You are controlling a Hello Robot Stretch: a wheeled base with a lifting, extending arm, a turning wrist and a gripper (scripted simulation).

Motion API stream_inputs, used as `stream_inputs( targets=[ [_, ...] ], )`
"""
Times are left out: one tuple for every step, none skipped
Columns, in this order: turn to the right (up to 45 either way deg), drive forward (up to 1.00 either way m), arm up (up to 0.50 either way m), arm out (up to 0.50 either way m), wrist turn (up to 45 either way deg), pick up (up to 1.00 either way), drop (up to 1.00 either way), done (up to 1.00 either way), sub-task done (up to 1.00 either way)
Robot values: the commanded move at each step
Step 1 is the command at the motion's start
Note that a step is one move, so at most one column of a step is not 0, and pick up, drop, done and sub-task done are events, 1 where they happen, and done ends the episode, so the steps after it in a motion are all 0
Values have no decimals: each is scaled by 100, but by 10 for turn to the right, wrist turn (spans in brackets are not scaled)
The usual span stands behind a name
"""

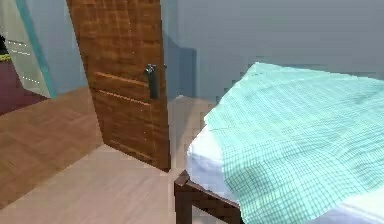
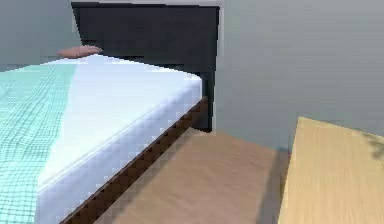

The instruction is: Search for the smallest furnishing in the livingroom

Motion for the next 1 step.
stream_inputs(
  targets=[
    [-390, 0, 0, 0, 0, 0, 0, 0, 0]
  ],
)
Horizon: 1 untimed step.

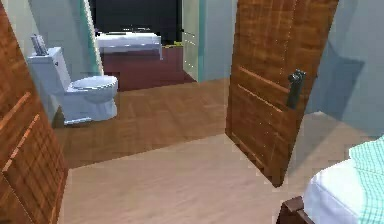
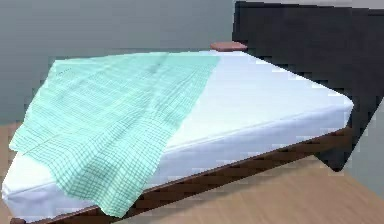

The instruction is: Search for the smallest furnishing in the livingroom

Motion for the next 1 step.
stream_inputs(
  targets=[
    [0, 100, 0, 0, 0, 0, 0, 0, 0]
  ],
)
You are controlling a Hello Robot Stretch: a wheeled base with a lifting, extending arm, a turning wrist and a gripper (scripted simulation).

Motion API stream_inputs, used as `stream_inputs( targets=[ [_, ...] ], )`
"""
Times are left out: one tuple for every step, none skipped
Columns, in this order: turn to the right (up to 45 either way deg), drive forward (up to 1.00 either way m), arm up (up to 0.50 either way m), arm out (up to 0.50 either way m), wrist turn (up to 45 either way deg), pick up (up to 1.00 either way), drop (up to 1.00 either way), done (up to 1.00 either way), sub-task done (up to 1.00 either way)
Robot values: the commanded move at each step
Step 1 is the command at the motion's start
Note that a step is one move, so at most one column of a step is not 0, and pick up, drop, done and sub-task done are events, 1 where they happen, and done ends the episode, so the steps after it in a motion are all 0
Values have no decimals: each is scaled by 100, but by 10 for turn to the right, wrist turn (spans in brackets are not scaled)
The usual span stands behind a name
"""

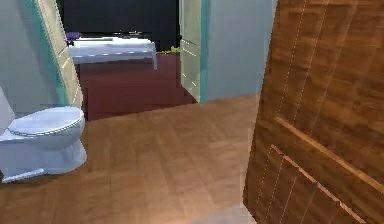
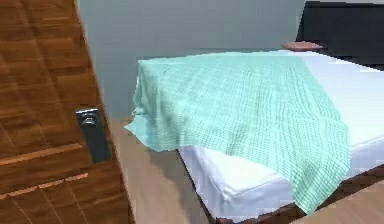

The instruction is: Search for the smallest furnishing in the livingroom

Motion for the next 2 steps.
stream_inputs(
  targets=[
    [-30, 0, 0, 0, 0, 0, 0, 0, 0],
    [0, 100, 0, 0, 0, 0, 0, 0, 0]
  ],
)
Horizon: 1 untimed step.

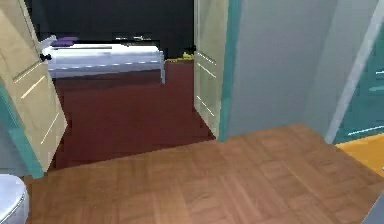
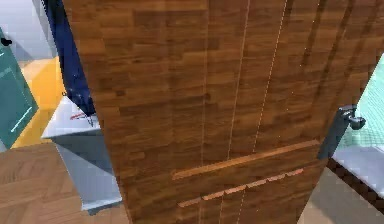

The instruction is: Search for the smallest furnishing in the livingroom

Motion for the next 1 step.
stream_inputs(
  targets=[
    [0, 35, 0, 0, 0, 0, 0, 0, 0]
  ],
)
